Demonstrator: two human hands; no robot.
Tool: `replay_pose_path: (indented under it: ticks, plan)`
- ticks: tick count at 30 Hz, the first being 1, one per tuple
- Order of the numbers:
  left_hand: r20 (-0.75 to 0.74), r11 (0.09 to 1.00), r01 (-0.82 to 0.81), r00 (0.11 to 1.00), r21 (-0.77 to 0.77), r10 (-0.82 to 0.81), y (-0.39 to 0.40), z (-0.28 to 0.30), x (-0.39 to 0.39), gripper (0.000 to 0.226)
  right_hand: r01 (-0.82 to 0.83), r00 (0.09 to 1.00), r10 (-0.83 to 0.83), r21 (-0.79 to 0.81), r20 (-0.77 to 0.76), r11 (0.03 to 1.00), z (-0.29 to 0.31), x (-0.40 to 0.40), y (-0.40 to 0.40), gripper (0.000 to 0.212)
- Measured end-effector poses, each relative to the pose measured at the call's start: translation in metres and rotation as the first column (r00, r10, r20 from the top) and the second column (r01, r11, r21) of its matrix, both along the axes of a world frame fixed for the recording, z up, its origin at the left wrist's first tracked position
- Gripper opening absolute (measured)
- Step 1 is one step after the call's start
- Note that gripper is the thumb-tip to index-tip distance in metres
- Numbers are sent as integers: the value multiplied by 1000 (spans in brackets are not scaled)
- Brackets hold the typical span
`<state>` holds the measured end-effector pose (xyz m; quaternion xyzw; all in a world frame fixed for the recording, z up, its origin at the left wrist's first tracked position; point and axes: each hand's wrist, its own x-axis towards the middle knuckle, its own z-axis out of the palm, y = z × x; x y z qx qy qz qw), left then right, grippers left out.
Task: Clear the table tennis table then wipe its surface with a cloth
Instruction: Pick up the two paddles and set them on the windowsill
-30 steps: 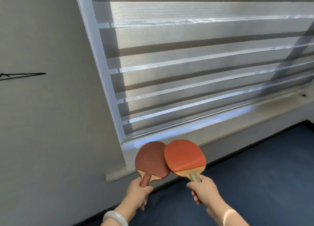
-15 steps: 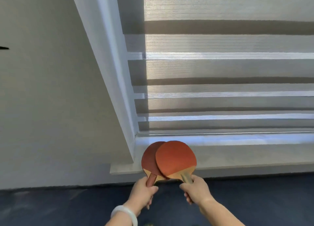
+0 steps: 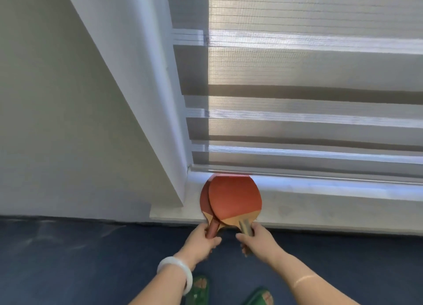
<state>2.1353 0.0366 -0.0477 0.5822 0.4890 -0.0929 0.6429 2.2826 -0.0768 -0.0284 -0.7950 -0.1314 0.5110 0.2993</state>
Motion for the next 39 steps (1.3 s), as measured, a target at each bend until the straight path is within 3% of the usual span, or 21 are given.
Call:
replay_pose_path:
  ticks: [5, 11, 25, 39]
  plan:
    - [-24, 1000, -10, 1000, 5, 10, 8, -6, -11, 45, -114, 991, 116, -28, 72, 993, -8, -3, -1, 25]
    - [-36, 1000, -15, 999, 5, 16, 13, -16, -14, 57, -46, 998, 46, -6, 32, 999, -18, -11, -3, 21]
    - [74, 989, -143, 987, -26, 145, 3, -24, -11, 47, 57, 998, -58, 33, 38, 998, -29, -25, 21, 18]
    - [30, 997, -69, 997, -42, 70, 19, -27, -6, 54, 160, 987, -160, 24, 19, 987, -36, -26, 23, 38]
